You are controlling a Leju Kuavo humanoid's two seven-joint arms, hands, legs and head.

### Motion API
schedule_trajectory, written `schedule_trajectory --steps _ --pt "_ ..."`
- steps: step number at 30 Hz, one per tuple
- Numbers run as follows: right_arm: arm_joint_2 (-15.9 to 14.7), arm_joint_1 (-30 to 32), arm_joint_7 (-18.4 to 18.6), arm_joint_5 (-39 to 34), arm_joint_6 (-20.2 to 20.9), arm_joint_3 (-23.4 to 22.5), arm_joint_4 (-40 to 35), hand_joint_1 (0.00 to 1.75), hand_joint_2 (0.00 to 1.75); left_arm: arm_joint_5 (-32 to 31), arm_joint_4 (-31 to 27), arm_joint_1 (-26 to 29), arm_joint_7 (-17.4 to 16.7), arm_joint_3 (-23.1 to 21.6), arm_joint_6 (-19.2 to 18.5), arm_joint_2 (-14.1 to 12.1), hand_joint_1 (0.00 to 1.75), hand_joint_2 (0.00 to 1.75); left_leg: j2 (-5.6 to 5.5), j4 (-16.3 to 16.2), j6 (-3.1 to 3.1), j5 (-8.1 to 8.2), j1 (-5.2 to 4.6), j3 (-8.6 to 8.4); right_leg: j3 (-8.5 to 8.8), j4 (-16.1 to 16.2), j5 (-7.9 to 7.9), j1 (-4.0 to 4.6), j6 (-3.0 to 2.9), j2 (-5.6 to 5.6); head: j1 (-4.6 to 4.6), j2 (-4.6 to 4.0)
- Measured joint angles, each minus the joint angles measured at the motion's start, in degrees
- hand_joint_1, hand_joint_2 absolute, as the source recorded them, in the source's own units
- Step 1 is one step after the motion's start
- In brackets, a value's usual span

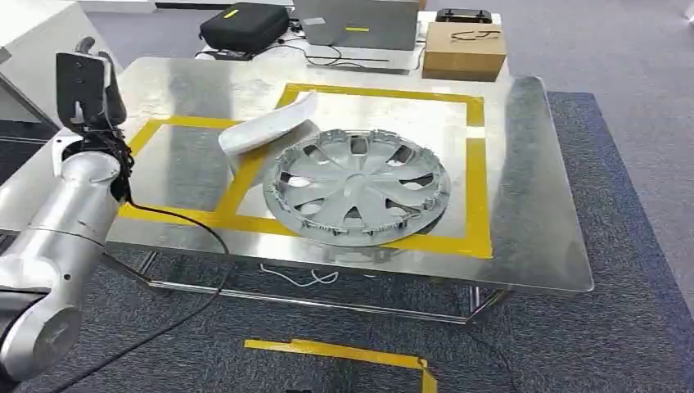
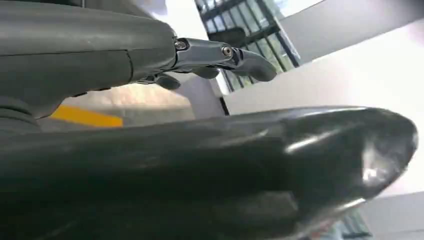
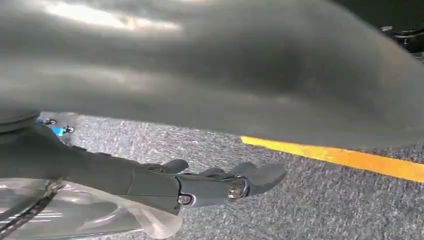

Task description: Take the parts from the cabinet and place them on the table.

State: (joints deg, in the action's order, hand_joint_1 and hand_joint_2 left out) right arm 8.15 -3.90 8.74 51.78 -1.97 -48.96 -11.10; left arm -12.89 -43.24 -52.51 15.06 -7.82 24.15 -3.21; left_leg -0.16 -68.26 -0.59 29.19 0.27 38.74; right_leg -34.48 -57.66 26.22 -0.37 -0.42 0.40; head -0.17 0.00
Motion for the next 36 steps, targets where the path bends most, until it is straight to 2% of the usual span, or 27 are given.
schedule_trajectory --steps 1,2,3,6,7,8,9,11,12,13,14,16,17,18,20,22,23,24,26,27,28,29,31,32,33,34,36 --pt "0.0 0.0 0.0 0.0 0.0 0.0 0.0 0.00 0.00 1.4 -1.8 0.5 0.3 0.2 0.0 0.1 0.00 0.00 0.00 5.9 0.13 -2.75 0.04 -2.80 0.07 -0.1 0.09 0.00 0.15 0.00 -0.04 0.00" --pt "0.0 0.0 0.0 0.0 -0.1 -0.1 0.0 0.00 0.00 2.7 -3.4 0.8 0.5 0.3 0.0 0.2 0.00 0.00 -0.04 8.9 0.29 -2.70 -0.01 -4.33 -0.02 -0.1 0.09 0.03 0.29 -0.01 0.06 0.00" --pt "0.0 -0.1 -0.1 0.0 -0.2 -0.3 0.0 0.00 0.00 3.9 -4.6 1.3 0.7 0.4 0.0 0.3 0.00 0.00 -0.10 9.9 0.52 -2.85 -0.25 -4.54 -0.35 -0.5 0.07 0.32 0.68 0.12 -0.02 0.00" --pt "0.0 0.0 -0.1 0.0 -0.4 -0.6 0.0 0.00 0.00 7.1 -8.5 3.3 1.2 0.8 0.1 0.4 0.00 0.00 -0.10 9.5 1.30 -3.17 -0.52 -4.23 -0.39 -0.1 -0.43 0.08 1.53 0.14 0.09 0.00" --pt "0.0 0.0 -0.1 0.0 -0.5 -0.9 0.0 0.00 0.00 8.4 -10.1 4.0 1.3 0.8 0.3 0.5 0.00 0.00 0.04 10.3 2.06 -3.73 -0.11 -4.29 -0.69 -0.2 -0.13 0.13 1.88 0.19 0.07 0.00" --pt "0.0 0.0 -0.1 0.0 -0.5 -1.0 0.0 0.00 0.00 9.5 -11.3 4.5 1.3 0.8 0.6 0.5 0.00 0.00 0.18 10.4 2.44 -4.02 -0.14 -4.21 -1.56 -1.3 1.45 0.08 2.07 0.08 0.15 0.00" --pt "0.0 0.0 -0.1 0.0 -0.5 -1.1 0.0 0.00 0.00 10.3 -12.3 4.9 1.4 0.8 1.0 0.5 0.00 0.00 0.22 10.4 2.74 -4.21 -0.13 -3.93 -2.47 -4.2 4.04 0.11 2.23 0.04 0.24 0.00" --pt "0.0 0.0 -0.1 0.0 -0.6 -1.4 0.0 0.00 0.00 11.9 -14.0 5.9 1.7 0.8 1.6 0.3 0.00 0.00 0.32 10.4 3.09 -4.69 -0.32 -3.27 -5.49 -13.2 9.07 -0.10 2.47 0.01 0.15 0.00" --pt "0.0 0.0 -0.1 0.0 -0.6 -1.4 0.0 0.00 0.00 12.4 -14.7 6.6 1.7 0.9 1.6 0.2 0.00 0.00 0.33 10.4 3.13 -4.94 -0.41 -2.90 -6.24 -16.2 10.38 -0.13 2.58 0.01 0.20 0.00" --pt "0.0 0.0 -0.1 0.0 -0.6 -1.5 0.0 0.00 0.00 13.1 -15.7 7.5 1.8 1.1 1.5 0.1 0.00 0.00 0.32 10.4 3.10 -5.27 -0.50 -2.55 -5.83 -16.6 10.20 -0.15 2.59 0.00 0.20 0.00" --pt "0.0 0.0 -0.1 0.0 -0.6 -1.6 0.0 0.00 0.00 13.7 -16.5 8.3 1.9 1.3 1.4 -0.1 0.00 0.00 0.32 10.4 3.03 -5.58 -0.55 -2.17 -4.43 -14.9 8.98 -0.17 2.53 -0.01 0.17 0.00" --pt "0.0 -0.1 -0.2 0.0 -0.7 -1.9 0.0 0.00 0.00 15.0 -17.7 9.4 2.3 1.6 1.2 -0.5 0.00 0.00 0.24 10.3 2.74 -6.27 -0.58 -1.40 1.37 -6.1 5.29 -0.16 2.25 -0.04 0.20 0.00" --pt "0.0 -0.2 -0.2 0.0 -0.7 -2.1 0.0 0.00 0.00 15.4 -18.4 10.0 2.5 1.8 1.2 -0.7 0.00 0.00 0.20 10.2 2.49 -6.63 -0.59 -1.18 4.88 -1.0 4.75 -0.16 1.97 -0.06 0.22 0.00" --pt "0.0 -0.4 -0.3 0.0 -0.7 -2.2 0.0 0.00 0.00 15.6 -19.4 10.5 2.7 2.1 1.2 -0.9 0.00 0.00 0.21 10.2 2.13 -6.89 -0.82 -0.70 6.38 1.1 5.28 0.13 1.98 -0.07 0.22 0.00" --pt "0.1 -0.3 -0.4 0.0 -0.8 -2.4 0.0 0.00 0.00 15.9 -20.1 11.1 2.9 2.5 1.2 -1.3 0.00 0.00 0.30 10.2 1.52 -7.78 -0.66 -0.66 5.60 0.9 4.51 0.26 1.77 0.13 0.18 0.00" --pt "0.1 -0.1 -0.4 0.0 -0.9 -2.4 0.0 0.00 0.00 16.1 -20.7 12.0 2.9 2.8 1.2 -1.5 0.00 0.00 0.23 10.5 0.78 -8.55 -0.61 -0.51 4.53 1.2 3.51 0.25 0.68 0.02 0.11 0.00" --pt "0.1 -0.2 -0.4 0.0 -0.9 -2.5 0.0 0.00 0.00 16.6 -21.0 12.3 3.0 2.9 1.2 -1.7 0.00 0.00 0.10 9.8 0.48 -6.75 -0.36 0.07 4.90 1.3 2.79 0.04 0.16 -0.37 0.24 0.00" --pt "0.1 -0.4 -0.5 0.0 -1.0 -2.6 0.0 0.00 0.00 17.0 -21.2 12.6 3.0 3.2 1.2 -1.9 0.00 0.00 0.04 7.4 0.21 -3.66 -0.34 0.76 4.20 1.4 2.37 0.05 -0.30 -0.33 -0.02 0.00" --pt "0.1 -0.3 -0.5 0.1 -1.0 -2.8 0.0 0.00 0.00 17.8 -21.7 13.5 3.4 3.7 1.3 -2.2 0.00 0.00 0.04 -1.6 -0.29 2.84 -0.13 2.94 2.84 1.3 1.24 0.13 -0.64 -0.32 0.00 0.00" --pt "0.1 -0.2 -0.5 0.1 -1.1 -2.8 0.0 0.00 0.00 18.1 -21.8 14.3 3.6 4.1 1.5 -2.3 0.00 0.00 0.04 -5.4 -0.46 4.49 -0.07 3.59 2.18 1.3 0.74 0.13 -0.61 -0.32 -0.13 0.00" --pt "0.1 -0.2 -0.4 0.1 -1.2 -2.8 0.0 0.00 0.00 18.3 -21.9 15.1 3.8 4.4 1.6 -2.4 0.00 0.00 0.04 -7.5 -0.53 4.48 0.00 3.48 1.52 1.2 0.23 0.14 -0.54 -0.32 -0.09 0.00" --pt "0.1 -0.1 -0.3 0.1 -1.2 -2.9 0.0 0.00 0.00 18.5 -22.0 15.6 4.0 4.6 1.6 -2.5 0.00 0.00 0.04 -7.4 -0.56 3.22 0.10 2.48 0.69 1.1 -0.30 0.13 -0.40 -0.32 -0.13 0.00" --pt "0.1 0.0 -0.3 0.2 -1.2 -3.0 0.0 0.00 0.00 18.8 -22.6 16.1 4.3 4.8 1.5 -2.6 0.00 0.00 0.05 -1.0 -0.41 -0.45 0.16 -2.43 -0.83 0.8 -1.19 0.13 0.00 -0.37 -0.11 0.00" --pt "0.1 -0.1 -0.3 0.2 -1.2 -3.0 0.0 0.00 0.00 18.8 -23.1 16.4 4.4 5.0 1.3 -2.6 0.00 0.00 0.05 4.4 -0.27 -1.12 0.17 -6.27 -1.32 0.6 -1.56 0.12 0.24 -0.38 -0.11 0.00" --pt "0.1 -0.1 -0.3 0.2 -1.2 -3.1 0.0 0.00 0.00 18.8 -23.8 16.6 4.6 5.1 1.2 -2.7 0.00 0.00 -0.01 9.3 -0.06 0.36 0.02 -9.69 -1.72 0.3 -1.83 0.40 0.58 -0.34 -0.15 0.00" --pt "0.1 -0.1 -0.4 0.2 -1.2 -3.2 0.0 0.00 0.00 18.7 -24.4 17.0 4.8 5.2 1.2 -2.7 0.00 0.00 -0.12 11.4 0.44 1.02 -0.11 -10.51 -1.87 0.2 -2.21 0.41 0.95 -0.37 -0.02 0.00" --pt "0.2 -0.1 -0.5 0.2 -1.3 -3.3 0.0 0.00 0.00 18.7 -24.8 17.9 4.9 5.4 1.2 -2.7 0.00 0.00 -0.05 10.9 0.94 0.58 -0.46 -10.08 -1.92 0.4 -3.12 0.18 1.61 -0.37 -0.17 0.00"
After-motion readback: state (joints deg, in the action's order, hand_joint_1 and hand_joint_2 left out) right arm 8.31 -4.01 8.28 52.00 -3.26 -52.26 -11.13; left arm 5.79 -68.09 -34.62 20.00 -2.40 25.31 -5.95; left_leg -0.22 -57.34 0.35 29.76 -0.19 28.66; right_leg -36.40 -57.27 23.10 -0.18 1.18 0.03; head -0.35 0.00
